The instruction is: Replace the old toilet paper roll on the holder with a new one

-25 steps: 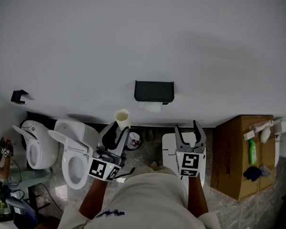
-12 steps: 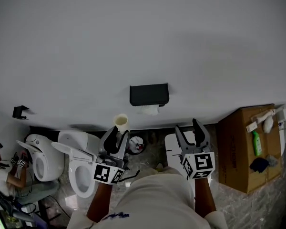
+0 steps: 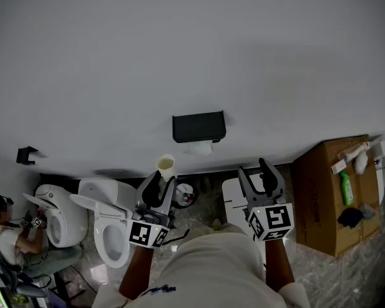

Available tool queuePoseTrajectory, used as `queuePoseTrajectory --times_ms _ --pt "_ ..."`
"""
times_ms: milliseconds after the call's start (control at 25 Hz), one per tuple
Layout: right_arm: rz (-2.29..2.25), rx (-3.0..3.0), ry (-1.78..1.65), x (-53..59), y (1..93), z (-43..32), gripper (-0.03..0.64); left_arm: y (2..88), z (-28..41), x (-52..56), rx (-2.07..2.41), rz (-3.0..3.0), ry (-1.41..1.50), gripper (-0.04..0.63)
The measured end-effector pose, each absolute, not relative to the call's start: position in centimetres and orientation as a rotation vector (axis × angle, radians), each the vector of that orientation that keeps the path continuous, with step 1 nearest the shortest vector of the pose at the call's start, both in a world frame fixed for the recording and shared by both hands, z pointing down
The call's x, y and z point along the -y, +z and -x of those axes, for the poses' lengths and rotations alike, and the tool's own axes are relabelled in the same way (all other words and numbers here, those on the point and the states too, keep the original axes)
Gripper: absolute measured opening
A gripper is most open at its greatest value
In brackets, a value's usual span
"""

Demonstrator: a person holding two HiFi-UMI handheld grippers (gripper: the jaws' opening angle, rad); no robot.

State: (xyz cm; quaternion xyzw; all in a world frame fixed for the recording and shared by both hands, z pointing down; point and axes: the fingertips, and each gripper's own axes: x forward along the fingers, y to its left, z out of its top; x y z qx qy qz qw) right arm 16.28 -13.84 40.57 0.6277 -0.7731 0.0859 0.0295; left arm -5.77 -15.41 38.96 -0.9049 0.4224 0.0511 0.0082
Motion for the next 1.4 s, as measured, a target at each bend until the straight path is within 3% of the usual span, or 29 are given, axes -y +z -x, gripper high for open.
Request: queuePoseTrajectory --times_ms 1400 --pt "-1.869 2.416 0.225 13.7 39.5 -15.0 0.018 38.1 5.6 15.3 -1.299 2.82 0.156 0.156"
